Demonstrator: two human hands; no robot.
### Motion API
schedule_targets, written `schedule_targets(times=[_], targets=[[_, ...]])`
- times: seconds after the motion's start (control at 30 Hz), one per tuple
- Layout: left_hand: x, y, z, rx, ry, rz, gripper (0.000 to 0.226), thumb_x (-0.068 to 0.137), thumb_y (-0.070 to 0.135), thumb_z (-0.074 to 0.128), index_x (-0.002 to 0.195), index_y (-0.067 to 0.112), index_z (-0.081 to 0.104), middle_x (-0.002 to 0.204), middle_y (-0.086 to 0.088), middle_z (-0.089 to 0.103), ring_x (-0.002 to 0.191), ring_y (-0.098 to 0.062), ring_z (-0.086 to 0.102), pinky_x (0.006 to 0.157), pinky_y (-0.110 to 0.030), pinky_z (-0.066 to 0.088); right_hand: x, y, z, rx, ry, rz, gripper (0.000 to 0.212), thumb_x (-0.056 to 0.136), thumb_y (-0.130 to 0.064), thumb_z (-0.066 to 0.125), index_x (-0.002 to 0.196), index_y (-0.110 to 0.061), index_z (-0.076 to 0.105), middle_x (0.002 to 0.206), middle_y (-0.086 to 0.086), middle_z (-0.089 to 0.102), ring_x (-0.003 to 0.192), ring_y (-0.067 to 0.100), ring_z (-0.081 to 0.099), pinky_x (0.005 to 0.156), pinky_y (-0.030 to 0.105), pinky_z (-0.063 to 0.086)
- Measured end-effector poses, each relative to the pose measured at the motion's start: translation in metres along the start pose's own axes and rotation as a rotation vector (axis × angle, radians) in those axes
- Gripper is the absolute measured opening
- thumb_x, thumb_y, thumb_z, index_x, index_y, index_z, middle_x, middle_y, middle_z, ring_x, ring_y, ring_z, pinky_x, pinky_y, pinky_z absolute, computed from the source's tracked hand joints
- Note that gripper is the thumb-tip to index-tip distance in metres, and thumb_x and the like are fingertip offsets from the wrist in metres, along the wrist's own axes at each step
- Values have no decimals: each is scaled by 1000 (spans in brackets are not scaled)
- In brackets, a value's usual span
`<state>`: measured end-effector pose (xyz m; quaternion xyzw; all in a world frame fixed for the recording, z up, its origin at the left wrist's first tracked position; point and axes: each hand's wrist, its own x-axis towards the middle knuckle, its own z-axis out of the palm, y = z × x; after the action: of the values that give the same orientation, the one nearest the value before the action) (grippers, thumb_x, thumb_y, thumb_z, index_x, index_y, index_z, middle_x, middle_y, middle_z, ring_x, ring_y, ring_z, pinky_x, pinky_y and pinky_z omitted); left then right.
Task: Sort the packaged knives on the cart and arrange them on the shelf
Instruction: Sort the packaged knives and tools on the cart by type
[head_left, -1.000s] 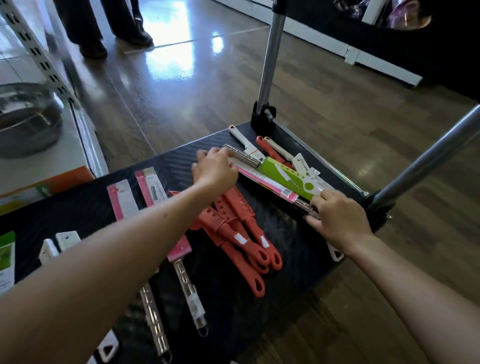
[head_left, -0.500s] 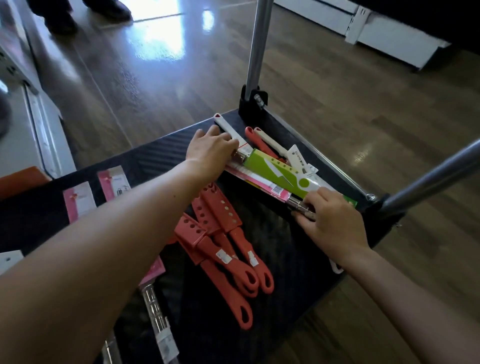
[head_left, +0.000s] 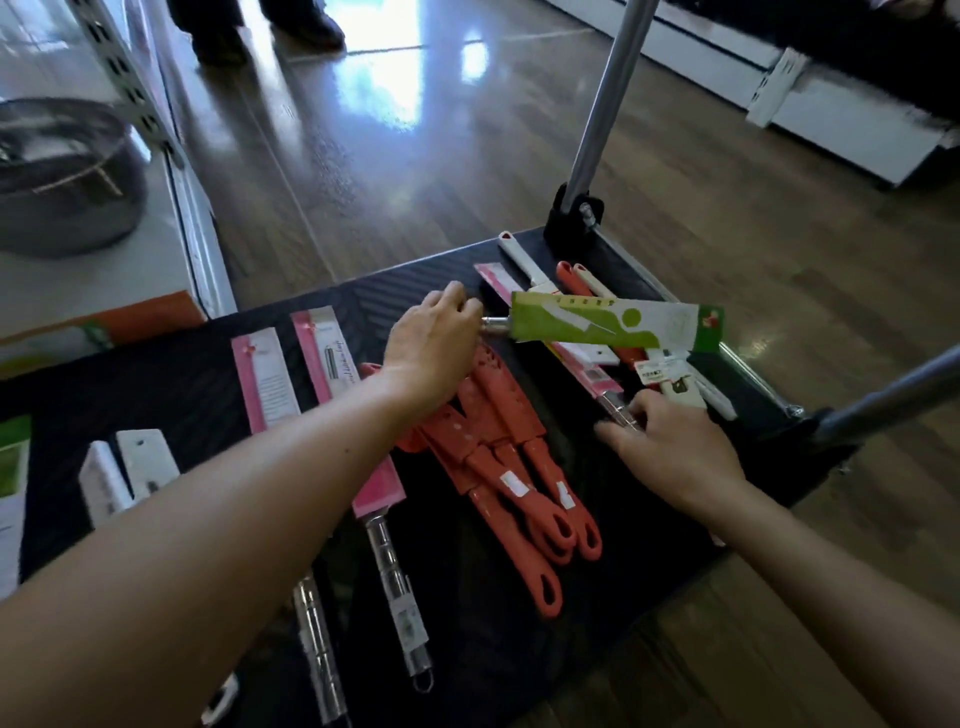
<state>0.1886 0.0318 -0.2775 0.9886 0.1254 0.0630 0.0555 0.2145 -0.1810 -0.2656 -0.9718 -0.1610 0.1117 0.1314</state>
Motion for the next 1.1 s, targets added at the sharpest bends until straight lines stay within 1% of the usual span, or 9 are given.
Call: schedule_targets(times=[0.13, 0.3, 0.43, 0.57, 0.67, 0.73, 0.83, 0.93, 1.1], targets=[[-27, -12, -18, -245, -65, -211, 19, 93, 10, 49, 109, 3, 55, 115, -14, 48, 105, -36, 55, 82, -43, 46, -9, -32, 0, 182, 4, 26, 33, 90, -46, 48, 84, -15, 57, 76, 0, 57, 82, 24, 56, 67, 31, 36], [-61, -32, -39, -540, -119, -440, 26, 93, 21, 55, 112, 4, 60, 117, -14, 56, 107, -29, 57, 85, -31, 44, -23, -70, 2, 307, 11, 64, 43, 97, -46, 34, 84, -11, 57, 85, 8, 60, 86, 26, 55, 73, 33, 39], [-94, -38, -48, -838, -186, -634, 25, 94, 26, 55, 110, 7, 60, 104, -10, 64, 91, -22, 61, 77, -31, 48, -40, -95, 5, 339, 12, 58, 39, 96, -41, 38, 87, -10, 60, 82, 6, 60, 84, 24, 55, 72, 32, 37], [-122, -45, -51, -1042, -153, -755, 16, 94, 25, 55, 100, 11, 58, 89, -4, 61, 89, -22, 57, 77, -31, 44, -58, -118, 8, 310, 23, 8, 32, 94, -35, 44, 96, -9, 61, 87, 6, 61, 88, 24, 56, 72, 30, 36], [-143, -52, -51, -1114, -86, -846, 23, 93, 25, 55, 106, 6, 58, 102, -14, 63, 97, -30, 60, 79, -34, 46, -76, -136, 11, 296, 0, -19, 33, 95, -35, 43, 105, -7, 59, 95, 9, 62, 98, 29, 57, 78, 32, 38], [-157, -54, -53, -1163, -37, -894, 17, 93, 24, 54, 98, 8, 56, 98, -15, 59, 90, -29, 58, 78, -36, 46, -89, -149, 14, 305, -23, -30, 34, 96, -34, 42, 107, -6, 58, 102, 14, 64, 100, 30, 58, 82, 34, 40], [-172, -60, -57, -1196, -6, -940, 18, 94, 24, 52, 100, 7, 55, 89, -11, 54, 80, -25, 53, 69, -33, 42, -100, -165, 17, 307, -62, -39, 35, 97, -34, 40, 110, -5, 56, 106, 14, 63, 99, 29, 57, 78, 32, 38], [-185, -69, -64, -1218, 19, -958, 15, 94, 25, 52, 98, 10, 52, 83, -7, 51, 63, -15, 46, 49, -26, 33, -101, -180, 21, 317, -103, -83, 36, 98, -35, 40, 113, -6, 54, 105, 11, 61, 98, 27, 56, 83, 34, 41], [-203, -84, -67, -1132, 78, -1032, 24, 93, 24, 54, 109, 6, 57, 98, -12, 58, 85, -24, 55, 69, -29, 40, -107, -198, 34, 322, -130, -143, 27, 97, -30, 40, 102, -6, 51, 103, 13, 60, 86, 24, 50, 72, 30, 33]])
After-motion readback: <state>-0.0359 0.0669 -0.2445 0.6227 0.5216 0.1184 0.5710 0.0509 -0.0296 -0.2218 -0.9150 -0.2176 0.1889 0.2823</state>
